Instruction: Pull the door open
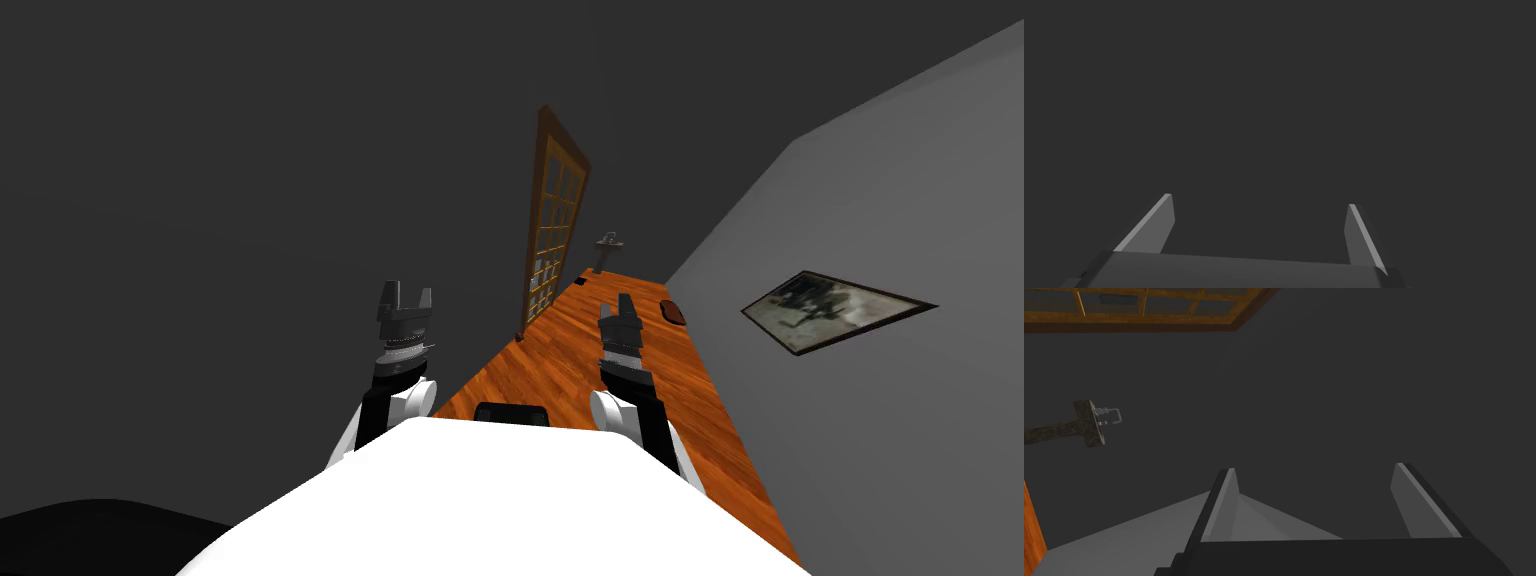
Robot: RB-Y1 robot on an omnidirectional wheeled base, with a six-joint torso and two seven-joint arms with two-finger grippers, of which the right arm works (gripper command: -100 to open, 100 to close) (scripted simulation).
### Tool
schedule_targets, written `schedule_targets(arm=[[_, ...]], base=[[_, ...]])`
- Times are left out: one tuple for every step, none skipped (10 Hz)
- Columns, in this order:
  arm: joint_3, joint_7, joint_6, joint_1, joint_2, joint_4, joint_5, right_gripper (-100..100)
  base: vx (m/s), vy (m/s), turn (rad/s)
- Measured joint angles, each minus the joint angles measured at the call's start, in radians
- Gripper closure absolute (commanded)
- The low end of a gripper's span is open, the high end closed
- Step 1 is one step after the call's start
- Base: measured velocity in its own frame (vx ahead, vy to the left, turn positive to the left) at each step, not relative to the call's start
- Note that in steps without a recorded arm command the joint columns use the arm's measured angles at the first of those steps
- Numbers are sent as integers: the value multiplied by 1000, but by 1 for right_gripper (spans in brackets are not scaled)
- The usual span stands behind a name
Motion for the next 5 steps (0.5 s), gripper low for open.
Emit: schedule_targets(arm=[[-1, 9, -5, -6, -5, 17, 4, -100], [0, 22, -9, -12, -9, 33, 9, -100], [-4, 32, -13, -21, -15, 49, 12, -100], [-12, 42, -19, -31, -25, 73, 13, -100], [-15, 54, -28, -37, -31, 95, 17, -100]], base=[[87, -51, 81], [74, -45, 51], [88, -46, 89], [96, -50, 93], [87, -67, 66]])
